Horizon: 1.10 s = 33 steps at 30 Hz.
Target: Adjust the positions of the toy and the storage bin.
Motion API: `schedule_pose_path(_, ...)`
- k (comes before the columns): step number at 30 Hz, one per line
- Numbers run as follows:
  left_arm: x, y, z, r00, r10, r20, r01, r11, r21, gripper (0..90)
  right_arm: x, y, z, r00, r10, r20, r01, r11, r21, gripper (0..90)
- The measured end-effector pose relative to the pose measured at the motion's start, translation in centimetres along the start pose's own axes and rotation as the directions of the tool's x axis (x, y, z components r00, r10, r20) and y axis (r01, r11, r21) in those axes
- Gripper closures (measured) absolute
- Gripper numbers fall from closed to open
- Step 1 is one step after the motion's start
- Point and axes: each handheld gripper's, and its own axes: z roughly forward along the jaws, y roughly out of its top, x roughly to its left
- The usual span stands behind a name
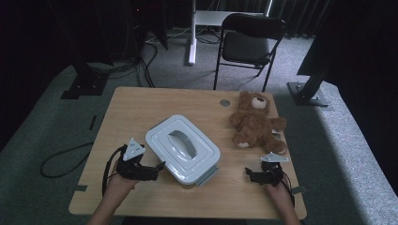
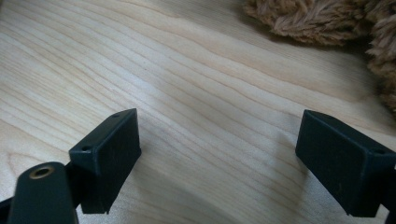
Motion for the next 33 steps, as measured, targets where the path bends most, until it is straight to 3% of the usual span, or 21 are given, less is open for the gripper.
schedule_pose_path(6,-0.4,1.2,1.0,0.9986,0.011,0.051,-0.012,0.9999,0.010,2.1,0.0,0.0,0.0,1.0000,0.000,-0.001,0.000,1.000,0.002,12.7)
schedule_pose_path(12,-0.9,1.9,1.7,0.9978,0.025,0.061,-0.026,0.9995,0.017,2.1,0.0,0.0,0.0,1.0000,-0.001,-0.001,0.001,1.000,0.002,12.7)
schedule_pose_path(13,-1.3,2.4,2.2,0.9966,0.024,0.079,-0.026,0.9995,0.018,2.1,0.0,0.0,0.0,1.0000,0.000,-0.001,0.000,1.000,0.002,12.7)
schedule_pose_path(20,-2.0,3.1,3.4,0.9936,0.042,0.105,-0.046,0.9981,0.040,2.1,0.0,0.0,0.0,1.0000,0.001,-0.001,-0.001,1.000,0.002,12.7)
schedule_pose_path(33,-3.3,4.0,5.7,0.9858,0.036,0.164,-0.043,0.9983,0.039,2.1,0.0,0.0,0.0,1.0000,0.000,-0.001,0.000,1.000,0.002,12.7)
